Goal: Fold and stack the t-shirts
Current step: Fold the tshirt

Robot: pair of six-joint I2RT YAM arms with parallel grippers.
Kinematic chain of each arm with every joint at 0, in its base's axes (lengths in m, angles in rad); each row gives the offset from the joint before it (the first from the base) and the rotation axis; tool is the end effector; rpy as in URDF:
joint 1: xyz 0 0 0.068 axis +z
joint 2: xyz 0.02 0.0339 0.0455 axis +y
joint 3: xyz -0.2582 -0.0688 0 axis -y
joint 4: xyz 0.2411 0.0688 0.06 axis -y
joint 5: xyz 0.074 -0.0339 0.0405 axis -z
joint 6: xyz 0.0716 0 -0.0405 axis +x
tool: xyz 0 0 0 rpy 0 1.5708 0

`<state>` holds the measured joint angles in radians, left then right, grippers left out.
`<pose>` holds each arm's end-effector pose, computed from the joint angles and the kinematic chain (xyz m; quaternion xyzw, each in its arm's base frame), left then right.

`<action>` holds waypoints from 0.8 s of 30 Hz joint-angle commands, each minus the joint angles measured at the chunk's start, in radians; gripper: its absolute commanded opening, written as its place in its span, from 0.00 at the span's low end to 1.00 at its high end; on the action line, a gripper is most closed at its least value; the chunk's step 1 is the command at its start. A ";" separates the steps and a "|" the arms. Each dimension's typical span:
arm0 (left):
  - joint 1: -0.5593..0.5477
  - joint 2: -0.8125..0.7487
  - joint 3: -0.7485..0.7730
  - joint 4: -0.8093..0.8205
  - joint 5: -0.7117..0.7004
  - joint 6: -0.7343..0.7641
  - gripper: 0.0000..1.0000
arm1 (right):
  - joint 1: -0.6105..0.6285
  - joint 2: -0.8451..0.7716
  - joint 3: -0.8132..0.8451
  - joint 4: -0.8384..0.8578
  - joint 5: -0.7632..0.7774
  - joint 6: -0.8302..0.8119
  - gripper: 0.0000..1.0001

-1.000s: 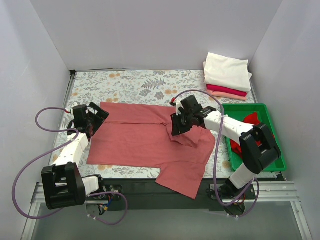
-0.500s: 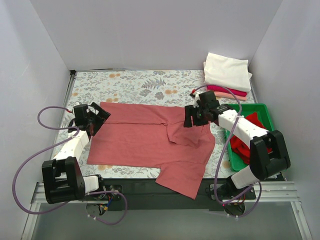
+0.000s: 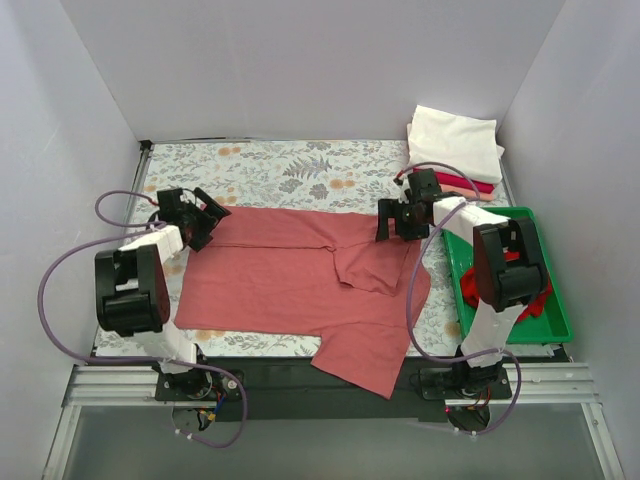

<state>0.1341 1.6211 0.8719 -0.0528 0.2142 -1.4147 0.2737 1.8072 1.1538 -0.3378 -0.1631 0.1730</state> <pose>0.3494 0.0318 0.1476 -0.6159 0.6869 -0.3022 0.2398 0.3700 0.1160 0.1446 -0.0713 0.9527 0.1392 0.2604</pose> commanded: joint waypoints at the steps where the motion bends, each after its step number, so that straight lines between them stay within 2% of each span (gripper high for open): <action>1: -0.005 0.097 0.062 0.028 0.027 -0.010 0.98 | -0.036 0.061 0.069 0.031 0.010 -0.021 0.98; 5: -0.001 0.218 0.120 -0.007 -0.024 -0.027 0.98 | -0.054 0.139 0.116 0.033 0.019 -0.044 0.98; 9: 0.012 0.275 0.193 -0.047 -0.084 -0.052 0.98 | -0.057 0.214 0.196 0.034 0.002 -0.064 0.98; 19: 0.027 0.476 0.446 -0.122 -0.134 -0.050 0.98 | -0.059 0.475 0.569 0.023 -0.038 -0.115 0.98; 24: 0.045 0.503 0.530 -0.157 -0.147 -0.041 0.98 | -0.059 0.509 0.734 -0.006 0.007 -0.206 0.98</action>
<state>0.1535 2.0796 1.3830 -0.0921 0.1524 -1.4815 0.2218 2.2974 1.8145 -0.3035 -0.1833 0.0513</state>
